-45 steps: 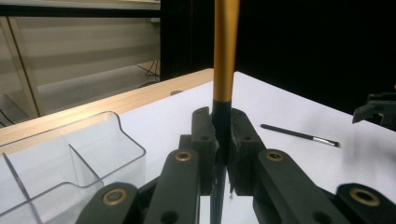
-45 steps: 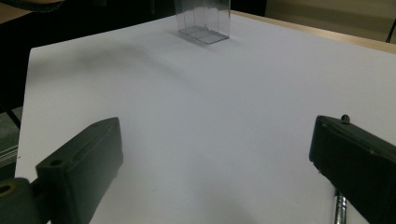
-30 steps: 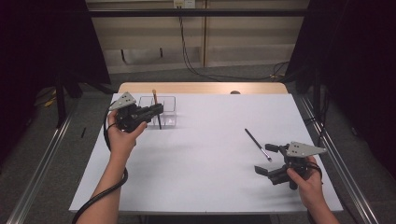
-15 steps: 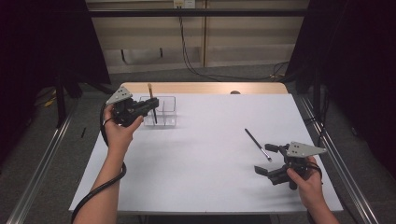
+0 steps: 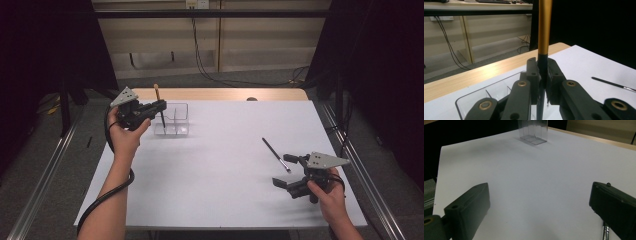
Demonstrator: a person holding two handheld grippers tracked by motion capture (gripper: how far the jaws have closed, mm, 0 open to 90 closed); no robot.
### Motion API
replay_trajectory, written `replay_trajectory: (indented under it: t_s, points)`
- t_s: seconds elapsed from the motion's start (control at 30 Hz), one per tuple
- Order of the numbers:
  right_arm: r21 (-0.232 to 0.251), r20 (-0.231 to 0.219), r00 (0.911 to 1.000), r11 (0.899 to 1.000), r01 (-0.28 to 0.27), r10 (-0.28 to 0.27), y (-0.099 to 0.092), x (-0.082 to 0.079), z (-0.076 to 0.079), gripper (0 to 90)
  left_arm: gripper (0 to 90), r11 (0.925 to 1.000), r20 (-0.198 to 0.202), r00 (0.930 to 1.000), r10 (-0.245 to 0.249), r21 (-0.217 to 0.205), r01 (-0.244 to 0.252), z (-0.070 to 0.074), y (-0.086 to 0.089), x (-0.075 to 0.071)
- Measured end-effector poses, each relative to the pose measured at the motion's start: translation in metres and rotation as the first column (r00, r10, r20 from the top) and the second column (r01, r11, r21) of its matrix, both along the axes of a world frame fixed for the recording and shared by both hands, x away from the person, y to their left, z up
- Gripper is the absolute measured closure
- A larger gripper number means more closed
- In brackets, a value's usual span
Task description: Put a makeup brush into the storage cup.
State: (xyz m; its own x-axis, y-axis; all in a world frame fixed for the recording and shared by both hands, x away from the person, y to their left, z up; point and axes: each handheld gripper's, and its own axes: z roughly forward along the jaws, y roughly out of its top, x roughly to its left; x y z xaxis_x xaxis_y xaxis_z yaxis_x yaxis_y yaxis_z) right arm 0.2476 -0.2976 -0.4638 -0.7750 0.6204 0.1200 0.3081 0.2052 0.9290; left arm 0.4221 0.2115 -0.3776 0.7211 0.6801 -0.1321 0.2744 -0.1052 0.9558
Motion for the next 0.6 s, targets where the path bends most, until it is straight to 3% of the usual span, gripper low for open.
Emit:
replay_trajectory:
  t_s: [0.6]
  points:
    - [-0.001,0.003,1.0,1.0,-0.006,0.006,0.0,0.0,0.0,2.7,83.0,0.9991,-0.003,0.9991,0.042,-0.002,-0.042,0.006,0.005,0.012]
